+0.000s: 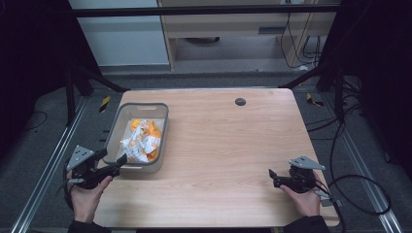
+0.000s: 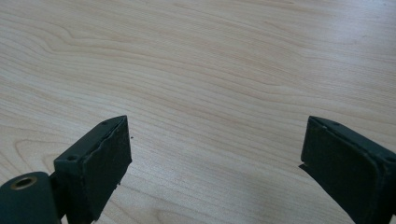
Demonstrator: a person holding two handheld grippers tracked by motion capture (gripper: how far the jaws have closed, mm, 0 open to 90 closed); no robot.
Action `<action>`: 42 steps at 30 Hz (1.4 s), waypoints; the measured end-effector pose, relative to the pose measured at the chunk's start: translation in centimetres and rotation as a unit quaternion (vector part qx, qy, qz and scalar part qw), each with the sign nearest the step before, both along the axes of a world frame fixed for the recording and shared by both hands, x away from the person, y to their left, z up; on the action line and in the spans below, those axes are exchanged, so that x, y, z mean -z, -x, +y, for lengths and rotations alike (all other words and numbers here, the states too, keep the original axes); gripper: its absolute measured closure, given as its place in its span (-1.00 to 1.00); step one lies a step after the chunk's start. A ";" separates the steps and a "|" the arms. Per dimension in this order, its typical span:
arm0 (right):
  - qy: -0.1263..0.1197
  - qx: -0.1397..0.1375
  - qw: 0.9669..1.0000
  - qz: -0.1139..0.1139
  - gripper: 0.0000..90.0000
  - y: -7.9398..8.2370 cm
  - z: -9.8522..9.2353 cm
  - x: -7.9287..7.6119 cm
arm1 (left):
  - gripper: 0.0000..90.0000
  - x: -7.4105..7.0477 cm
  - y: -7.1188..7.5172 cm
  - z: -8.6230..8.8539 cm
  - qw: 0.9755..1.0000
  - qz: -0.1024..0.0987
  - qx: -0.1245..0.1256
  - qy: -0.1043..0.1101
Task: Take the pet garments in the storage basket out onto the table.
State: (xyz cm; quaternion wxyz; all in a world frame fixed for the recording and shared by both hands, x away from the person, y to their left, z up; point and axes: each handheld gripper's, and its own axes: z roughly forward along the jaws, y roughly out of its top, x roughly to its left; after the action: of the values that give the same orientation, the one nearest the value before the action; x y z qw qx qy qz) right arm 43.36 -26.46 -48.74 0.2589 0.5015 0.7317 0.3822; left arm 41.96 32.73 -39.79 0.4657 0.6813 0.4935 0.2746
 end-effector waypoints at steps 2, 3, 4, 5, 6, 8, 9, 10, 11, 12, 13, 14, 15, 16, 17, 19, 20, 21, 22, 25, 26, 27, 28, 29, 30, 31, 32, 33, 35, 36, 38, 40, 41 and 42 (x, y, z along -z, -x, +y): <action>0.000 0.000 1.000 -0.001 -0.81 0.0 0.0 0.0 | -0.58 -0.2 -0.3 -0.3 1.000 0.000 0.003 -0.002; 0.000 0.001 1.000 0.000 -0.81 0.0 0.0 0.0 | -0.58 -0.3 -0.4 -0.4 1.000 0.000 0.004 -0.003; 0.001 0.001 1.000 -0.001 -0.81 0.0 0.0 0.0 | -0.58 -0.4 -0.5 -0.5 1.000 0.000 0.005 -0.004; 0.000 0.001 1.000 -0.001 -0.81 0.0 0.0 0.0 | -0.59 -0.5 -0.5 -0.6 1.000 -0.001 0.007 -0.006; 0.000 0.001 1.000 -0.001 -0.81 0.0 0.0 0.0 | -0.59 -0.7 -0.6 -0.7 1.000 -0.002 0.010 -0.008; 0.002 0.001 1.000 -0.003 -0.81 0.0 -0.1 -0.1 | -0.59 -1.0 -0.8 -0.8 1.000 -0.003 0.012 -0.012; 0.001 0.001 1.000 -0.003 -0.81 0.0 -0.1 -0.1 | -0.60 -1.2 -0.9 -0.8 1.000 -0.005 0.012 -0.012; 0.001 0.001 1.000 -0.003 -0.81 0.0 -0.1 -0.1 | -0.60 -1.2 -0.9 -0.8 1.000 -0.005 0.012 -0.012; 0.000 0.001 1.000 -0.004 -0.81 0.0 -0.1 -0.1 | -0.60 -1.6 -1.2 -0.9 1.000 -0.007 0.013 -0.010; -0.001 0.001 1.000 -0.005 -0.81 0.0 -0.1 -0.1 | -0.60 -1.8 -1.3 -1.0 1.000 -0.008 0.014 -0.010; 0.000 0.002 1.000 -0.006 -0.81 0.1 -0.1 -0.1 | -0.60 -2.0 -1.4 -1.0 1.000 -0.009 0.015 -0.010; -0.001 0.003 1.000 -0.005 -0.81 0.1 -0.2 -0.1 | -0.60 -2.0 -1.4 -1.0 1.000 -0.009 0.015 -0.010; -0.001 0.004 1.000 -0.006 -0.81 0.1 -0.2 -0.1 | -0.61 -2.2 -1.7 -1.2 1.000 -0.008 0.018 -0.013; -0.001 0.004 1.000 -0.006 -0.81 0.1 -0.2 -0.1 | -0.61 -2.2 -1.7 -1.2 1.000 -0.008 0.018 -0.013; -0.002 0.004 1.000 -0.005 -0.81 0.1 -0.2 -0.1 | -0.61 -2.4 -1.8 -1.3 1.000 -0.006 0.019 -0.015; -0.003 0.004 1.000 -0.007 -0.80 0.1 -0.2 -0.2 | -0.61 -2.5 -2.0 -1.4 1.000 -0.004 0.020 -0.018; -0.003 0.003 1.000 -0.007 -0.80 0.1 -0.2 -0.2 | -0.61 -2.6 -2.1 -1.4 1.000 -0.005 0.020 -0.017; -0.005 0.004 1.000 -0.007 -0.80 0.1 -0.2 -0.2 | -0.61 -2.8 -2.3 -1.5 1.000 -0.004 0.020 -0.017; -0.005 0.004 1.000 -0.007 -0.80 0.1 -0.2 -0.2 | -0.61 -2.8 -2.3 -1.5 1.000 -0.004 0.020 -0.017; -0.008 0.003 1.000 -0.003 -0.80 0.1 -0.1 -0.3 | -0.61 -3.2 -2.9 -1.6 1.000 -0.003 0.020 -0.019; -0.006 0.003 1.000 -0.004 -0.80 0.1 -0.1 -0.2 | -0.61 -3.3 -3.1 -1.6 1.000 -0.001 0.020 -0.020; -0.006 0.003 1.000 -0.004 -0.80 0.1 -0.1 -0.2 | -0.61 -3.3 -3.1 -1.6 1.000 -0.001 0.020 -0.020; -0.003 0.001 1.000 -0.006 -0.80 0.1 -0.1 -0.2 | -0.61 -3.4 -3.4 -1.7 1.000 0.001 0.020 -0.021; -0.005 0.001 1.000 -0.005 -0.80 0.1 -0.1 -0.2 | -0.61 -3.5 -3.7 -1.9 0.999 0.004 0.019 -0.025; -0.005 0.000 1.000 -0.005 -0.80 0.1 -0.1 -0.2 | -0.61 -3.5 -3.7 -1.9 0.999 0.004 0.019 -0.025; -0.005 0.000 1.000 -0.006 -0.80 0.1 -0.1 -0.2 | -0.61 -3.7 -4.2 -2.1 0.999 0.007 0.021 -0.031; -0.005 0.000 1.000 -0.005 -0.80 0.1 -0.1 -0.2 | -0.61 -3.8 -4.4 -2.1 0.999 0.009 0.021 -0.034; -0.005 0.000 1.000 -0.004 -0.80 0.0 -0.1 -0.2 | -0.61 -3.9 -4.6 -2.2 0.999 0.011 0.021 -0.037; -0.005 0.000 1.000 -0.004 -0.80 0.0 -0.1 -0.2 | -0.61 -3.9 -4.9 -2.3 0.999 0.015 0.021 -0.040; -0.005 0.000 1.000 -0.003 -0.80 0.0 -0.1 -0.2 | -0.61 -3.9 -5.1 -2.3 0.999 0.019 0.021 -0.041; -0.009 -0.001 1.000 -0.001 -0.80 0.1 0.0 -0.2 | -0.61 -3.9 -5.6 -2.4 0.999 0.024 0.021 -0.044; -0.008 -0.001 1.000 -0.001 -0.80 0.1 0.0 -0.2 | -0.61 -3.9 -5.8 -2.5 0.998 0.026 0.021 -0.045; -0.004 -0.001 1.000 -0.004 -0.80 0.0 -0.1 -0.1 | -0.61 -3.9 -6.2 -2.5 0.998 0.029 0.021 -0.047; -0.004 -0.001 1.000 -0.003 -0.80 0.0 -0.1 -0.1 | -0.61 -4.0 -6.4 -2.6 0.998 0.030 0.021 -0.047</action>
State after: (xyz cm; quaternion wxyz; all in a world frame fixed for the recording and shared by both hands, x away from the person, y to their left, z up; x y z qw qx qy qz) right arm 43.33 -26.54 -48.62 0.2591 0.5001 0.7301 0.3869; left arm 48.31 30.18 -35.83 0.4234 0.7207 0.4795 0.2672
